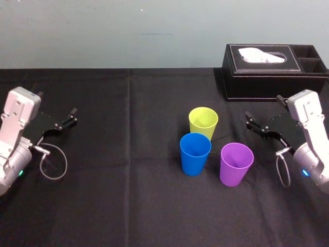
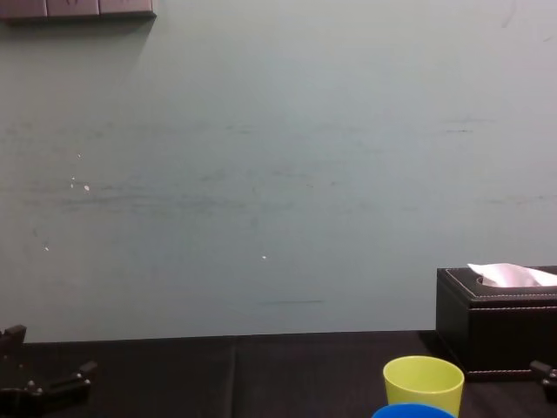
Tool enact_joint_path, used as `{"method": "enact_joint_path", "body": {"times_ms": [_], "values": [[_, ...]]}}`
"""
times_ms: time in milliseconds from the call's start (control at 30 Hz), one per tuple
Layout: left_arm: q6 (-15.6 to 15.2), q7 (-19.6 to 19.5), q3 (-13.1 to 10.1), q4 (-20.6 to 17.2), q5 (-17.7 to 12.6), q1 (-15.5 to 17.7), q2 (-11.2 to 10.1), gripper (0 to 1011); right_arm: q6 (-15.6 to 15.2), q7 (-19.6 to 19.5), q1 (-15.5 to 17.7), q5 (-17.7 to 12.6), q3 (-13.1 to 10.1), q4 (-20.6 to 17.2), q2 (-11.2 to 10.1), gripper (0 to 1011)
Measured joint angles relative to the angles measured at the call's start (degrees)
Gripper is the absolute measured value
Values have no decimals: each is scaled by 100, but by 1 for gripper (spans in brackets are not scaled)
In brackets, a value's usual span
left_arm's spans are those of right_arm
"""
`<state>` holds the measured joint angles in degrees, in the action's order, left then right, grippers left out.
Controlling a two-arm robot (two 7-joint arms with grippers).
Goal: Stack the three plastic cups sequentially using one hand.
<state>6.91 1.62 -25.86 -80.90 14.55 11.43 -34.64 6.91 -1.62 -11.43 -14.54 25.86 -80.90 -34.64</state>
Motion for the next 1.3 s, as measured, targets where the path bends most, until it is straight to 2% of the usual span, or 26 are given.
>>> {"method": "enact_joint_path", "body": {"times_ms": [933,1167,1233,1300], "values": [[0,0,0,0,0,0,0,1011,4,7,0,0,-4,0,1,1003],[0,0,0,0,0,0,0,1011,212,117,188,-42,-253,-291,-110,1003],[0,0,0,0,0,0,0,1011,218,125,293,-77,-330,-417,-171,1003],[0,0,0,0,0,0,0,1011,218,135,569,-157,-498,-698,-328,1003]]}}
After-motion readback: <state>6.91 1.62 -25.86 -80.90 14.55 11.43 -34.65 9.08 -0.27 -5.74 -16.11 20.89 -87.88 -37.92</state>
